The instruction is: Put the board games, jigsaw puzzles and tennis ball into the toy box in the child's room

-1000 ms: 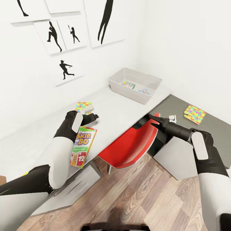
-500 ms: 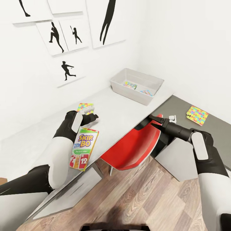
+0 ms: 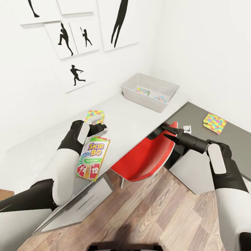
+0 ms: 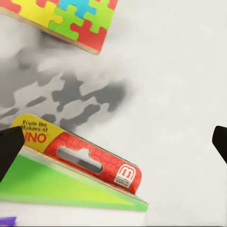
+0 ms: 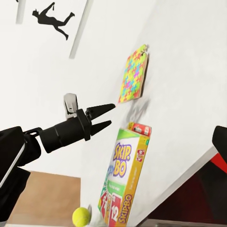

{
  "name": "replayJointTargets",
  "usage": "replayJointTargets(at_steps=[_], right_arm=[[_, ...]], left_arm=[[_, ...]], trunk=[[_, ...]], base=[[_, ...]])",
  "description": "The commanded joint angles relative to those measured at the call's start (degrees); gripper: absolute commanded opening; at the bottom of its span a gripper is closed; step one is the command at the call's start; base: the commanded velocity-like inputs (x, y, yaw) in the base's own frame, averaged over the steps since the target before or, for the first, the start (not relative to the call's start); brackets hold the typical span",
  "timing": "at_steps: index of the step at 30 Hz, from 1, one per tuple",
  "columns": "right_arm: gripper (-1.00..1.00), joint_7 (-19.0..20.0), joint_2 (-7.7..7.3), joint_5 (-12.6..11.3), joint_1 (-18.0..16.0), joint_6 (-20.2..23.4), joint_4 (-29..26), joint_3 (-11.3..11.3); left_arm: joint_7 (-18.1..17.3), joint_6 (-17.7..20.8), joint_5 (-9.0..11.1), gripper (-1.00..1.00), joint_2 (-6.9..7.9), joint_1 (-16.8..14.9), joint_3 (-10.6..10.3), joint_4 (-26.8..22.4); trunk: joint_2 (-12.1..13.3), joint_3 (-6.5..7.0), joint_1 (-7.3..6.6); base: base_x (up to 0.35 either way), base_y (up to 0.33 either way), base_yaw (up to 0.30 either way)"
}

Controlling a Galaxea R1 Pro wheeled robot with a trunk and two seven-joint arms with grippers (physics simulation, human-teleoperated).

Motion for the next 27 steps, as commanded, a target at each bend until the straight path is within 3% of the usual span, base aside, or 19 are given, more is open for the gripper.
replayJointTargets(at_steps=[1,27], right_arm=[[1.0,0.4,0.01,0.3,-0.1,0.3,0.0,-0.1],[1.0,0.3,0.01,0.4,-0.1,0.3,0.0,-0.1]], left_arm=[[0.4,0.2,0.6,1.0,-0.06,0.0,0.2,-0.1],[1.7,0.2,0.4,1.0,0.11,0.0,0.4,-0.3]], trunk=[[-0.1,-0.09,0.03],[-0.1,-0.09,0.03]], base=[[-0.038,0.022,0.0],[-0.003,0.002,0.0]])
